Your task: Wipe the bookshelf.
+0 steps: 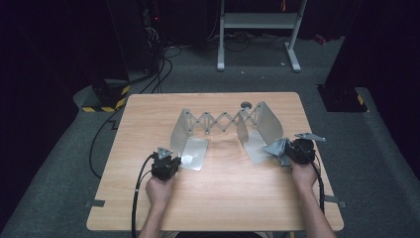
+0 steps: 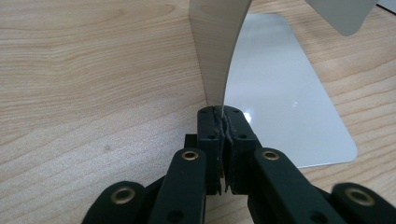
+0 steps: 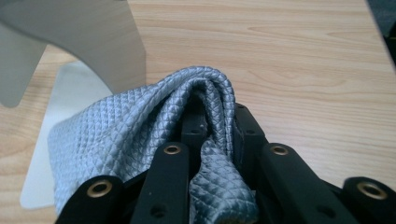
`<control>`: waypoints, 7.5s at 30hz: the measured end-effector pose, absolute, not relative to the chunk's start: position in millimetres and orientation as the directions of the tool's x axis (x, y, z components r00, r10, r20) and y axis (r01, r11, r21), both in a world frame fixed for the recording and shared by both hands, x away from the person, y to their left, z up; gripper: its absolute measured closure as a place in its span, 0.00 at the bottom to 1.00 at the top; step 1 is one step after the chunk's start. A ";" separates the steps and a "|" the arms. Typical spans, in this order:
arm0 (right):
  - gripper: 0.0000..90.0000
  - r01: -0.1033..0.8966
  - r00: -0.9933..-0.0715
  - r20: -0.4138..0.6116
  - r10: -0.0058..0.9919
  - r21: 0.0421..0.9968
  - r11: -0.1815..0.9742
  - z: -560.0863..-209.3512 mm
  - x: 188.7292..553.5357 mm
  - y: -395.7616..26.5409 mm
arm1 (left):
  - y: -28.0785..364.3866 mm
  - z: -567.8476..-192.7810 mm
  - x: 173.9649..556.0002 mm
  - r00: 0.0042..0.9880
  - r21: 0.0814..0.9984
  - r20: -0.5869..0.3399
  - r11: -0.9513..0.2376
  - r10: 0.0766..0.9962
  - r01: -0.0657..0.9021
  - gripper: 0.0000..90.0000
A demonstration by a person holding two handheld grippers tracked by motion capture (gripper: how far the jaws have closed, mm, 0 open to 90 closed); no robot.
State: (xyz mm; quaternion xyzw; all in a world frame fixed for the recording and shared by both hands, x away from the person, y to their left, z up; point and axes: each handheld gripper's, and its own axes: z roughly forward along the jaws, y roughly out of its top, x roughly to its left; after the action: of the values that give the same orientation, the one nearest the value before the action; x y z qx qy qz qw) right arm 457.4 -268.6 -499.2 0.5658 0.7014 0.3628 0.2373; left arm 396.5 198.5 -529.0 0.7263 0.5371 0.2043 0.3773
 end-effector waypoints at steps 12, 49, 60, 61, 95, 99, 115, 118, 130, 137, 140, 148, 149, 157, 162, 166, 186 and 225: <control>0.88 0.656 -0.343 0.120 0.932 0.740 0.146 -516.5 462.0 -246.4 | 198.6 -529.0 396.5 0.340 0.768 -0.109 -0.138 0.934 0.626 0.96; 0.89 0.446 -0.427 0.091 0.900 0.886 0.122 -429.2 437.2 -244.4 | 198.7 -529.0 396.5 0.340 0.768 -0.110 -0.137 0.934 0.626 0.96; 0.89 0.393 -0.453 0.062 0.889 0.909 0.136 -402.8 434.1 -240.6 | 197.5 -529.0 396.2 0.352 0.769 -0.102 -0.151 0.930 0.621 0.95; 0.89 0.388 -0.455 0.060 0.888 0.911 0.137 -401.6 434.7 -239.5 | 197.5 -529.0 396.2 0.352 0.769 -0.100 -0.152 0.930 0.621 0.95; 0.89 0.522 -0.423 0.142 0.895 0.846 0.112 -458.2 458.2 -228.8 | 197.5 -528.9 396.1 0.356 0.768 -0.102 -0.154 0.929 0.621 0.95; 0.89 0.561 -0.410 0.153 0.899 0.820 0.116 -473.2 463.1 -227.7 | 197.5 -528.9 396.1 0.356 0.769 -0.103 -0.153 0.929 0.621 0.95; 0.89 0.634 -0.429 0.158 0.890 0.754 0.172 -517.2 456.2 -217.4 | 197.2 -528.9 395.9 0.360 0.769 -0.102 -0.157 0.927 0.620 0.94; 0.89 0.640 -0.428 0.161 0.889 0.748 0.174 -515.0 457.5 -217.6 | 197.2 -528.9 395.9 0.361 0.768 -0.102 -0.157 0.927 0.621 0.94; 0.89 0.531 -0.448 0.148 0.882 0.837 0.129 -455.4 456.4 -220.6 | 197.3 -529.0 396.1 0.360 0.769 -0.104 -0.155 0.927 0.621 0.94; 0.89 0.475 -0.458 0.114 0.882 0.869 0.134 -426.5 459.6 -220.0 | 197.4 -529.0 396.1 0.359 0.768 -0.105 -0.153 0.928 0.621 0.94; 0.89 0.461 -0.458 0.104 0.883 0.877 0.136 -418.4 462.3 -219.2 | 197.6 -529.0 396.2 0.358 0.768 -0.108 -0.151 0.927 0.622 0.94; 0.89 0.434 -0.454 0.073 0.888 0.889 0.149 -403.5 470.7 -216.5 | 197.5 -529.0 396.1 0.358 0.768 -0.109 -0.150 0.927 0.622 0.94; 0.89 0.438 -0.453 0.075 0.888 0.887 0.149 -403.2 472.1 -216.2 | 197.8 -529.0 396.2 0.359 0.768 -0.110 -0.150 0.927 0.623 0.94; 0.89 0.490 -0.443 0.099 0.891 0.859 0.148 -420.1 484.0 -215.5 | 197.8 -529.1 396.2 0.357 0.768 -0.114 -0.146 0.927 0.623 0.94; 0.89 0.540 -0.427 0.132 0.895 0.831 0.135 -444.3 488.2 -215.6 | 198.2 -529.1 396.3 0.359 0.767 -0.114 -0.147 0.926 0.624 0.94; 0.89 0.583 -0.415 0.143 0.898 0.800 0.142 -467.6 488.3 -215.2 | 198.0 -529.1 396.3 0.359 0.767 -0.113 -0.148 0.927 0.624 0.94; 0.89 0.650 -0.387 0.179 0.904 0.748 0.130 -499.0 493.6 -215.8 | 197.9 -529.1 396.5 0.364 0.768 -0.113 -0.151 0.925 0.623 0.94; 0.89 0.489 -0.424 0.109 0.899 0.863 0.126 -400.4 529.3 -214.8 | 196.7 -529.0 396.2 0.370 0.769 -0.102 -0.162 0.924 0.618 0.93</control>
State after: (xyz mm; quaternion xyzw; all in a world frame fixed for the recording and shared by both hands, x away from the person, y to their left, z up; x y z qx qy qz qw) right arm 529.3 -214.8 -400.4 0.4854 0.7147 0.4489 0.2283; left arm 396.2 196.7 -529.0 0.7353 0.5240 0.2013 0.3798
